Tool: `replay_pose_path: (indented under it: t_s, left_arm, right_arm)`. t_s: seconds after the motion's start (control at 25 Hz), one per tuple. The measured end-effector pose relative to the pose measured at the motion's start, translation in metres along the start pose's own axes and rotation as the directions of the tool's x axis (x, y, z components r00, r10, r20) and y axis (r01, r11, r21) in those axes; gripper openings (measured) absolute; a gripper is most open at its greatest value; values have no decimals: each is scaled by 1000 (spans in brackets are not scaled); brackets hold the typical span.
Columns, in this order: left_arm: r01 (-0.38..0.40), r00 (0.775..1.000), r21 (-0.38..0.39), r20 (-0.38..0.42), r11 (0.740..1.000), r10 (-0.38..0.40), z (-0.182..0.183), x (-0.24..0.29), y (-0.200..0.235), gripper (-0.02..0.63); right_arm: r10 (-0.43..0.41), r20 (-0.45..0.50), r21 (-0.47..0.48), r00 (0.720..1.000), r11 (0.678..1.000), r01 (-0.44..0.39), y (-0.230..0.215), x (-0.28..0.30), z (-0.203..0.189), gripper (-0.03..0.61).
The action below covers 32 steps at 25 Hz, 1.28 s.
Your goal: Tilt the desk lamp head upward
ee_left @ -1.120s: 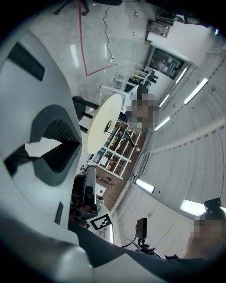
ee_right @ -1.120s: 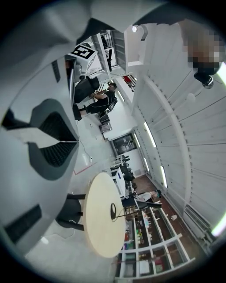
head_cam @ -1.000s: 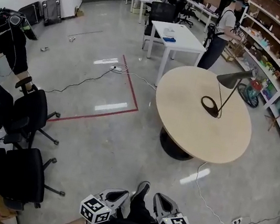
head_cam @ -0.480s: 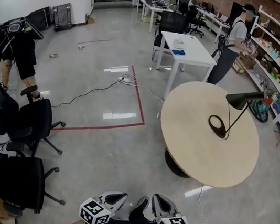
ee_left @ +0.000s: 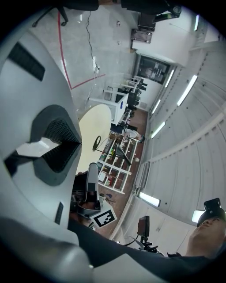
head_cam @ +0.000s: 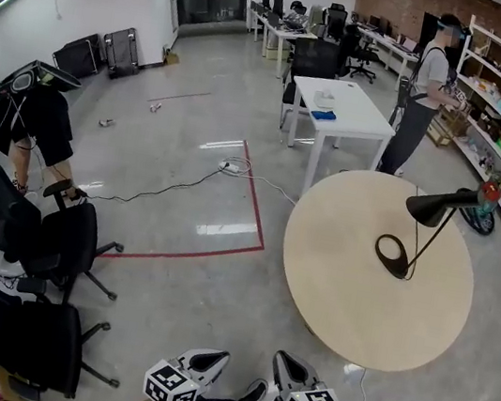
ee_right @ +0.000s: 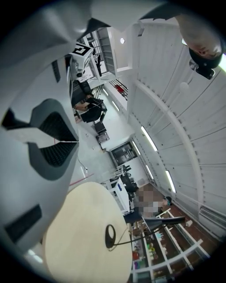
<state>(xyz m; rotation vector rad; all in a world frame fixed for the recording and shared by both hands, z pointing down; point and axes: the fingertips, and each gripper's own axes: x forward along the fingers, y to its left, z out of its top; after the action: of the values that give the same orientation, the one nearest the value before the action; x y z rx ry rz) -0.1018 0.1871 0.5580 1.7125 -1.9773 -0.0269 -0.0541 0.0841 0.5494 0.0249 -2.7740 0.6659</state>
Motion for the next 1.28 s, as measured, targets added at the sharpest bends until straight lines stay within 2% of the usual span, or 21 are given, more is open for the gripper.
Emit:
replay_pose_path:
  t_s: [0.32,0.72,0.96,1.16,1.28]
  left_arm:
    - [33,999,25,16,999,-33,33,57,2,3]
    - [72,997,50,-15,996,-72,53,103,14,3]
    - [151,988,44,-45,988,-149,73,143,33,3]
    - [246,968,53,-64,968,-243,98,182,47,3]
    - [276,960,48,-74,960,-272,112,204,60,3]
  right_arm:
    - [-77,62,31,995,997,75,-69,-3,40,8]
    - [-136,86,-4,987,991,137,-106,6,62,8]
    - [-230,91,31,969,973,228,-136,19,77,8]
    - [-291,115,24,950,957,290,-156,37,101,9]
    - [-328,115,11,938,944,329,-166,50,112,8]
